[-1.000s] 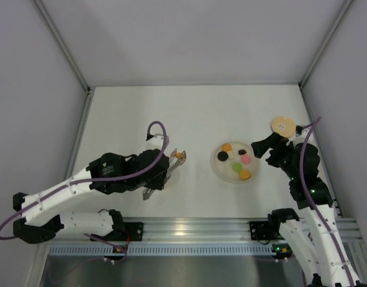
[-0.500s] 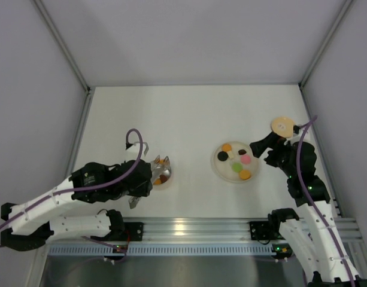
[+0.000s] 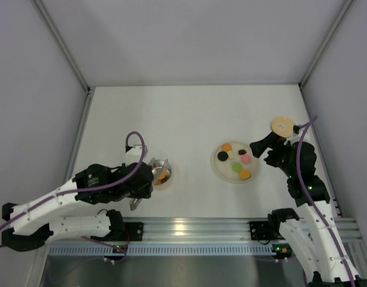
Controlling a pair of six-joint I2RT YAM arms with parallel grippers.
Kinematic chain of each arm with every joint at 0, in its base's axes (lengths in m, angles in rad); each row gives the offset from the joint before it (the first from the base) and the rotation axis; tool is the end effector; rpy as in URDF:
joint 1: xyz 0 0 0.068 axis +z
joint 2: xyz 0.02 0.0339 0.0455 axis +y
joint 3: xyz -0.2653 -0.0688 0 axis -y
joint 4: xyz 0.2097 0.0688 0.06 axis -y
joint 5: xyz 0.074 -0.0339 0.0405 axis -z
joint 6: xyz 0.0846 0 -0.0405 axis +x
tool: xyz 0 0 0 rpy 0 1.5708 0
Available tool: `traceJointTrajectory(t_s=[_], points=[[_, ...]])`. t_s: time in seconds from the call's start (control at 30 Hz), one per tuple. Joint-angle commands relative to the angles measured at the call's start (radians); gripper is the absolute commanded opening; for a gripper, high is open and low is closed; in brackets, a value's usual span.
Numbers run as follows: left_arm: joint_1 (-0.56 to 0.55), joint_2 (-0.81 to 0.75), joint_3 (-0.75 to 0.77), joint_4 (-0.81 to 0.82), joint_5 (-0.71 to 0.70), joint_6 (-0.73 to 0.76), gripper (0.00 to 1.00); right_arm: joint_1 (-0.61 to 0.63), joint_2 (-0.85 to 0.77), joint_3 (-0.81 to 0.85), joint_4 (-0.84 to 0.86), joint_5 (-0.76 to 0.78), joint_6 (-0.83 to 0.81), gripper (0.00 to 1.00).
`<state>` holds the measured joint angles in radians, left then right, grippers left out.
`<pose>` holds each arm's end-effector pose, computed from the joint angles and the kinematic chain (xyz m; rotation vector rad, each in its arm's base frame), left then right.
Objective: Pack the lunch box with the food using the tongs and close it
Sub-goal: Place the fake food in the packing box.
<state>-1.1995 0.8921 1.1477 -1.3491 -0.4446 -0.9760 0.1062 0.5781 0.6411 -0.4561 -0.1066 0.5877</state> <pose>0.0739 -0.0895 0.2975 0.1433 2.5195 -0.2783 0.1476 0.0248 0.2710 0.4082 1.9618 0.5553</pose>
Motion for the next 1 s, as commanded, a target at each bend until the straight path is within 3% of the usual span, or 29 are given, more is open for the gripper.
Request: traceJointTrajectory(t_s=[0.0,0.37,0.97], points=[[-0.005,-0.009,-0.003,-0.12,-0.031,-0.012,0.52,-0.011,-0.004,-0.006,0.073,-0.004,0.0,0.94],[-0.005,0.073,0.067,-0.059,-0.031,0.049,0.54,-0.013,-0.015,-0.015,0.069,0.001,0.0,0.94],[-0.005,0.698,0.469,0.373,0.112,0.387,0.55,-0.013,-0.078,0.005,-0.009,0.03,-0.02,0.94]])
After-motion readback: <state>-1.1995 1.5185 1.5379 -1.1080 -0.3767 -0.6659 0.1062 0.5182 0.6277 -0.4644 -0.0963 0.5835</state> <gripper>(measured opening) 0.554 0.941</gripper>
